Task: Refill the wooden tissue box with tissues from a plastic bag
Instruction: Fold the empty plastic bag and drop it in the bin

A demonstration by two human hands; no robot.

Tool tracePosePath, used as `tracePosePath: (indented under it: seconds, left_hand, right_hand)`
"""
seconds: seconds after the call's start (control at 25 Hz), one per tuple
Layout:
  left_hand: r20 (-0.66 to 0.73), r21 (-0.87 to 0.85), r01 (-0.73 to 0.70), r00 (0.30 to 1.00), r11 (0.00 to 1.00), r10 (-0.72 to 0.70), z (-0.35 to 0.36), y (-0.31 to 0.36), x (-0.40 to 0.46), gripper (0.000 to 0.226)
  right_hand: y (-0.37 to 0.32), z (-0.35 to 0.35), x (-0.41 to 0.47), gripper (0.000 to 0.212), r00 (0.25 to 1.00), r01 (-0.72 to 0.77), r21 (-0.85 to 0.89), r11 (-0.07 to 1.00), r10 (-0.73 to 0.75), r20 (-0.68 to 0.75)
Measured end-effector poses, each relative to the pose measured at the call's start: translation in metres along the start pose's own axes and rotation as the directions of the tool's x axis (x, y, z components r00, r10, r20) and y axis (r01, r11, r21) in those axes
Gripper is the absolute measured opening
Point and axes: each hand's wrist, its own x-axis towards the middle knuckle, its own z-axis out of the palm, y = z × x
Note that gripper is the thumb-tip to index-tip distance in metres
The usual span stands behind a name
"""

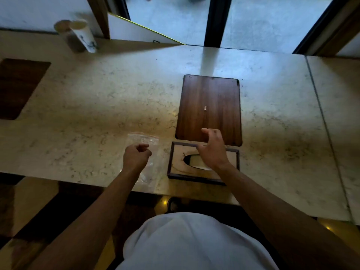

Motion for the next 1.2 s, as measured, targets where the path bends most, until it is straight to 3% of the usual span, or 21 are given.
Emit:
tracePosePath:
  seconds: [0.28,0.4,0.52,0.64,0.8,1.0,1.08,1.2]
  left_hand:
    - [-0.101,-0.017,0.034,0.994,0.999,-0.035,-0.055,-0.029,0.012,0.026]
    - [-0.128,0.07,0.048,0.991,0.996,-0.038,-0.067,-0.039,0.024,0.029]
    - [-0.103,0.195,0.063,0.994,0.979,-0.044,-0.07,-0.047,0.039,0.038]
    - [-0.069,0.261,0.087,0.995,0.962,-0.071,-0.066,-0.052,0.053,0.046]
    - [-0.065,0.287,0.095,0.995,0.953,-0.08,-0.06,-0.054,0.064,0.048]
    - [-0.052,0.16,0.158,0.987,0.974,-0.151,-0.058,-0.057,0.072,0.038]
    - [-0.032,0.103,0.185,0.983,0.977,-0.183,-0.057,-0.057,0.072,0.028]
    - [0.029,0.015,0.2,0.979,0.98,-0.2,-0.058,-0.059,0.071,0.009]
  right_hand:
    - [-0.067,0.075,0.008,0.056,0.965,0.117,0.041,0.992,-0.124,0.23]
    - [-0.081,0.107,0.01,0.05,0.939,0.071,-0.073,0.995,-0.042,0.343]
    - [-0.083,0.13,0.011,0.023,0.88,0.045,-0.301,0.952,0.105,0.464]
    - [-0.08,0.15,0.011,0.021,0.862,-0.018,-0.372,0.928,0.203,0.465]
    - [-0.072,0.164,0.017,0.018,0.855,-0.212,-0.298,0.931,0.324,0.405]
    - [-0.068,0.177,0.023,0.018,0.793,-0.47,-0.105,0.877,0.471,0.387]
    - [-0.067,0.18,0.023,0.025,0.756,-0.554,-0.038,0.832,0.521,0.396]
    - [-0.065,0.181,0.02,0.013,0.735,-0.599,0.029,0.801,0.534,0.418]
